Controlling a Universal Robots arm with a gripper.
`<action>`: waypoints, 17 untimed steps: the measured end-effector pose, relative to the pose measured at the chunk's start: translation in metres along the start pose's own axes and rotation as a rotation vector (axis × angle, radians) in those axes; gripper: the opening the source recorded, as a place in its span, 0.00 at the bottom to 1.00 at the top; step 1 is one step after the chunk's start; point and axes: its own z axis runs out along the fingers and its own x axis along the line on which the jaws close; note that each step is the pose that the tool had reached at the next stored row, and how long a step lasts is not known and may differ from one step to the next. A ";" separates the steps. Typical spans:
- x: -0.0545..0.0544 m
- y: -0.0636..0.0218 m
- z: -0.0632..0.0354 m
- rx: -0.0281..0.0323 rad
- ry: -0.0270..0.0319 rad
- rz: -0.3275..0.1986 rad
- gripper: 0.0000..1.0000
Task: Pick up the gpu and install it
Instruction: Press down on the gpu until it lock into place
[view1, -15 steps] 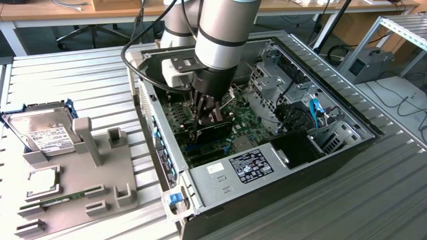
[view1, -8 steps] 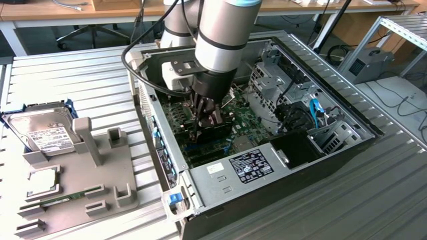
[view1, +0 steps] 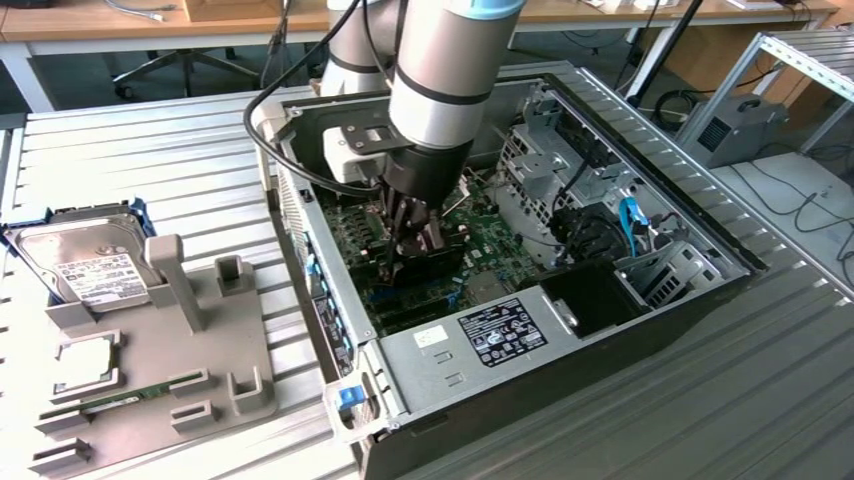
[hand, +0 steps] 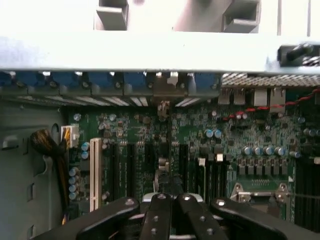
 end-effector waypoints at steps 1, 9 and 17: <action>0.000 -0.0002 0.0039 -0.0001 0.0004 0.000 0.11; 0.000 -0.0002 -0.0015 0.0026 -0.0013 0.000 0.11; 0.000 -0.0114 -0.0106 0.0011 0.0019 0.000 0.11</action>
